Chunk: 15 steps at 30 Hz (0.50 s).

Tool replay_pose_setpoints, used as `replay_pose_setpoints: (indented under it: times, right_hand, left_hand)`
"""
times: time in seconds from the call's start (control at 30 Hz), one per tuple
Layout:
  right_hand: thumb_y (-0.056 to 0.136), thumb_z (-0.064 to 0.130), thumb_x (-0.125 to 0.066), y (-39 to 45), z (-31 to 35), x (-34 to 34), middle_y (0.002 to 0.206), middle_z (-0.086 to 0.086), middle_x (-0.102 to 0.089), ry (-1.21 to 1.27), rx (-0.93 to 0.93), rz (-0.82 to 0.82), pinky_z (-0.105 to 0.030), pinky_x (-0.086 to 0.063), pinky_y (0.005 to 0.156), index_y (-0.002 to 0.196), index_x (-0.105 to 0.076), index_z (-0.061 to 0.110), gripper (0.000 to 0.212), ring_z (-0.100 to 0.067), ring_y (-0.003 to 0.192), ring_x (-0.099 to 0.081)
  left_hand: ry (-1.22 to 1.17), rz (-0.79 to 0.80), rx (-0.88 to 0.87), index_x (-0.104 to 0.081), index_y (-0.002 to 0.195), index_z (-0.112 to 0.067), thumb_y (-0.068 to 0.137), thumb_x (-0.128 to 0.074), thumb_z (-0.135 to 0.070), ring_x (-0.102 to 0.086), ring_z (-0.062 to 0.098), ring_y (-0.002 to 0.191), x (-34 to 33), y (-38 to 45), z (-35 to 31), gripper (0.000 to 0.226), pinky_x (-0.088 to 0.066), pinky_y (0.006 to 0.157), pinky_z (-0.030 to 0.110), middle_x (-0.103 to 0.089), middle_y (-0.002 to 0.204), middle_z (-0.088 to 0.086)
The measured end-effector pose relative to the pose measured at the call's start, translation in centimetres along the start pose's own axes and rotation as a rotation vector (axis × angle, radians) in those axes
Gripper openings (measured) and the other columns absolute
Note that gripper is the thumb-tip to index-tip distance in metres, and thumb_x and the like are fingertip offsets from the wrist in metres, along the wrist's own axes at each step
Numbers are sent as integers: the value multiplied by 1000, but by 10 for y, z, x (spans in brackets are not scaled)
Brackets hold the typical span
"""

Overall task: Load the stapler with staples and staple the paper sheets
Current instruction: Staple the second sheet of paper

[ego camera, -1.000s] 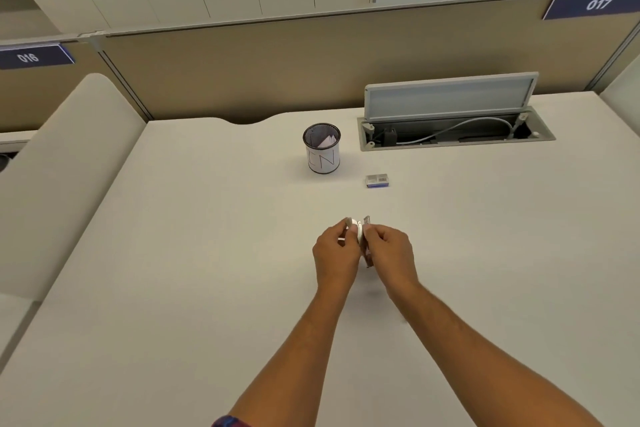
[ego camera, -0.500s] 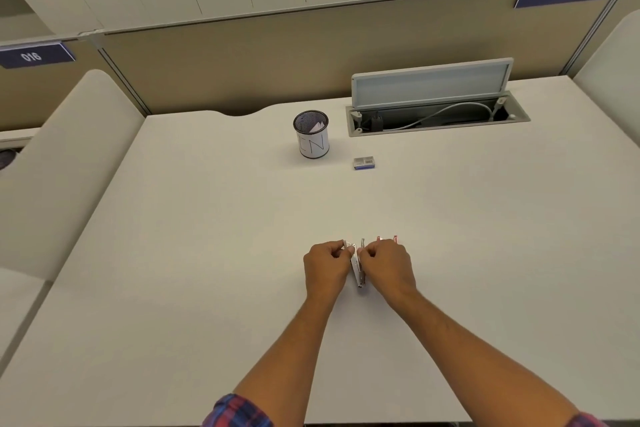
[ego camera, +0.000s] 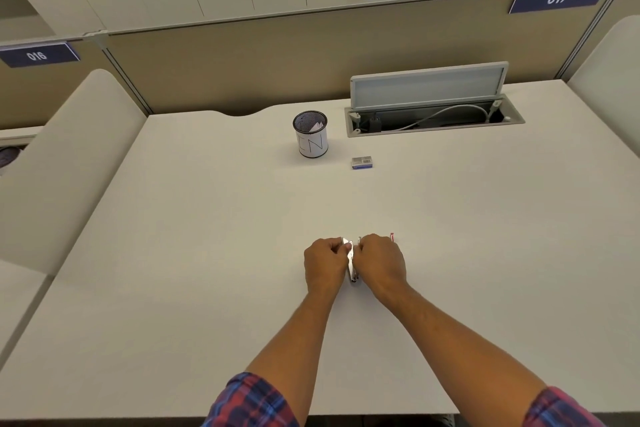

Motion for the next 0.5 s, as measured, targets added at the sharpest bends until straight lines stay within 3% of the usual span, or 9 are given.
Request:
replay_pose_setpoints:
  times: [0.17,0.27,0.37,0.5]
  right_hand:
    - [100,22,-47,2,-1,-3,88,-8,-73,-28,19,-6,-28,-39,66,76,-56,17,27,-27,87,-68]
    - [101,22,-47,4,-1,-4,88,-7,-72,-62,29,-6,-29,-39,66,77,-56,18,26,-25,85,-66]
    - [99,20,-49,6,-2,-4,87,-7,-73,-87,27,-1,-29,-39,64,77,-57,17,23,-23,74,-58]
    - [100,28,-49,9,-1,-1,78,-3,-71,-117,71,-12,-29,-41,69,76,-63,16,30,-24,72,-62]
  left_hand:
    - [0,-9,0,-55,63,-2,86,-69,-23,-33,15,56,-2,2,2,34,-33,56,30,-48,57,17]
    - [-20,-13,30,-69,72,-5,86,-70,-25,-49,13,59,-2,2,6,24,-48,60,35,-67,68,15]
    - [-37,-24,58,-78,88,-16,86,-75,-28,-68,7,73,0,2,7,12,-53,68,26,-74,76,-6]
    - [-59,-65,45,-73,86,-18,85,-77,-27,-67,8,75,5,0,5,10,-51,67,21,-71,78,-7]
Point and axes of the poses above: each hand's wrist, its own y-axis towards the middle knuckle, its own x-axis out of the back of the hand, z = x × y, the point moved 6 cm from there along y, towards the middle knuckle
